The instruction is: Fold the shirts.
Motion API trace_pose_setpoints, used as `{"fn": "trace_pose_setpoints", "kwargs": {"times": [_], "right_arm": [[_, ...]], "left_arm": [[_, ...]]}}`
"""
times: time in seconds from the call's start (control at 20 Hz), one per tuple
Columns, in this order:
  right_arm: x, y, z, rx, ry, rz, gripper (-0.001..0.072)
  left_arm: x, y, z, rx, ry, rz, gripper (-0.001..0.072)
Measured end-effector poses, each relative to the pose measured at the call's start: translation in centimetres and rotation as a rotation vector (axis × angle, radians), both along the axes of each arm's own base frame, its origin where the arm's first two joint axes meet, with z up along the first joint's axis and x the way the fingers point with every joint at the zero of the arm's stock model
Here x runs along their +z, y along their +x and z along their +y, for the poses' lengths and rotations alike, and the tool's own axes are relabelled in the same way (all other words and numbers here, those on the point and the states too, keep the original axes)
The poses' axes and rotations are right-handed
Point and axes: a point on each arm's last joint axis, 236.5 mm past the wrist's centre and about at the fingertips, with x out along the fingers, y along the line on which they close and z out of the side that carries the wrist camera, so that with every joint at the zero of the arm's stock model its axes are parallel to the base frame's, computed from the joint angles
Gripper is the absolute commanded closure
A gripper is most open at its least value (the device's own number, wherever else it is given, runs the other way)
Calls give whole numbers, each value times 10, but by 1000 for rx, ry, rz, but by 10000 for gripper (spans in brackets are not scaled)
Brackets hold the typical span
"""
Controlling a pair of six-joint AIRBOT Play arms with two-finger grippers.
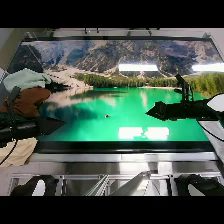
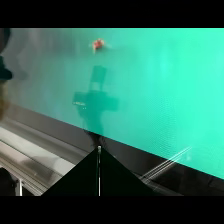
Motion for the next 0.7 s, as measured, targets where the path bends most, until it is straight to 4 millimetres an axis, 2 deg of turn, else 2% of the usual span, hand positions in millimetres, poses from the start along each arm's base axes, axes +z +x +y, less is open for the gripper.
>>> {"fn": "trace_pose_setpoints", "kwargs": {"times": [0.2, 0.3, 0.35, 0.4, 0.45, 0.6, 0.7], "right_arm": [[0, 0, 0, -1, 0, 0, 690], [0, 0, 0, -1, 0, 2, 690], [-1, 0, 0, -1, 0, 2, 690], [-1, 0, 0, -1, 0, 3, 690], [-1, 0, 0, -1, 0, 3, 690], [-1, 0, 0, -1, 0, 4, 690], [-1, 0, 0, -1, 0, 4, 690]], "left_arm": [[4, 4, 6, 26, 20, -32, 697], [8, 17, 21, 70, 95, -68, 690], [11, 27, 34, 99, 154, -92, 518], [17, 39, 50, 130, 224, -122, 227], [25, 55, 70, 170, 300, -157, -7], [52, 118, 136, 298, 517, -262, -8], [59, 167, 182, 353, 652, -299, -8]]}}
